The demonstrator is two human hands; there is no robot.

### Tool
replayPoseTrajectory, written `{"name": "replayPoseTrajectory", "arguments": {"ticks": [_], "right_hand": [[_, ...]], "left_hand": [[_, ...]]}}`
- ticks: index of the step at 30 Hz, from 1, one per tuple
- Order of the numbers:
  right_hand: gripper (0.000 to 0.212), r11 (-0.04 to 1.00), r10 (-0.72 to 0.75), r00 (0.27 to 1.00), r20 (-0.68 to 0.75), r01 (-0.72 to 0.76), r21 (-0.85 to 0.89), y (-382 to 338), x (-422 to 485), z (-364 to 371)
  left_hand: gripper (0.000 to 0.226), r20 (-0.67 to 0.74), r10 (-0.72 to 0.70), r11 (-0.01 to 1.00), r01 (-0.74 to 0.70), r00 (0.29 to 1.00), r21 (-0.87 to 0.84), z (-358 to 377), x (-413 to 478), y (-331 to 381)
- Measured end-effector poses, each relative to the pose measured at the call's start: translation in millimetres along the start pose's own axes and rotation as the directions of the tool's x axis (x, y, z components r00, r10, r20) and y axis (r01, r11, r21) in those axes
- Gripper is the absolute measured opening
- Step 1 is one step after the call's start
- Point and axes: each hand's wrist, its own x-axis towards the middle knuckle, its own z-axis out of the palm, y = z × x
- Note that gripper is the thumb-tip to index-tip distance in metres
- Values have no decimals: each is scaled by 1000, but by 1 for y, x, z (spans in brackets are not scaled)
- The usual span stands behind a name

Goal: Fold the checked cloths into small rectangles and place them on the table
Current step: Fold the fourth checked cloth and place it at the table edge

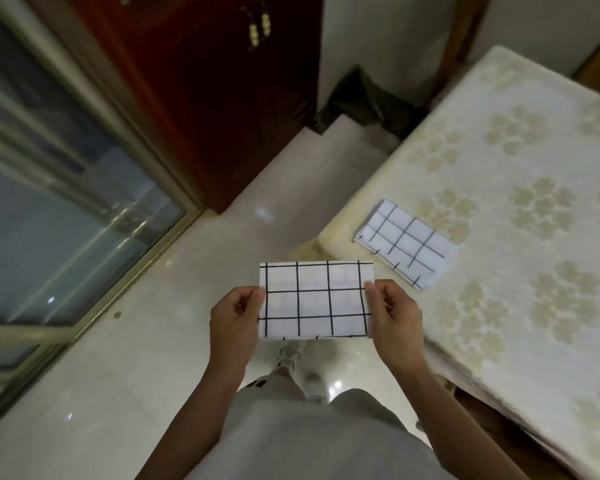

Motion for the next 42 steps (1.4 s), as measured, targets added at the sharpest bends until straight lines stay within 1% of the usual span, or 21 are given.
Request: {"name": "replayPoseTrajectory", "arguments": {"ticks": [2,5,8,12,17,21,26,31,38,42], "right_hand": [[26,998,57,996,-71,-56,17,-2,6,-7],[30,983,164,975,-151,-150,103,-4,10,-18],[28,984,174,947,-269,-153,96,-6,13,-26],[26,977,212,898,-386,-183,111,-3,20,-32],[23,967,255,861,-440,-212,145,4,27,-44],[21,954,298,840,-453,-256,152,17,46,-56],[24,943,317,819,-478,-327,64,42,85,-67],[25,925,330,828,-453,-379,-18,69,124,-69],[22,885,409,804,-432,-466,-29,87,145,-65],[23,873,433,796,-423,-488,-26,89,147,-61]], "left_hand": [[13,95,48,998,-50,994,25,16,19,14],[14,221,89,995,-99,971,32,39,41,32],[16,359,102,989,-133,928,61,61,63,44],[16,491,129,977,-196,862,88,88,83,58],[16,591,108,962,-234,799,142,119,94,76],[14,624,84,953,-245,777,177,146,103,88],[17,616,85,928,-287,783,236,193,132,92],[24,603,81,889,-331,794,316,233,156,85],[26,575,60,854,-340,816,393,254,165,77],[19,572,57,833,-355,819,425,258,165,76]]}}
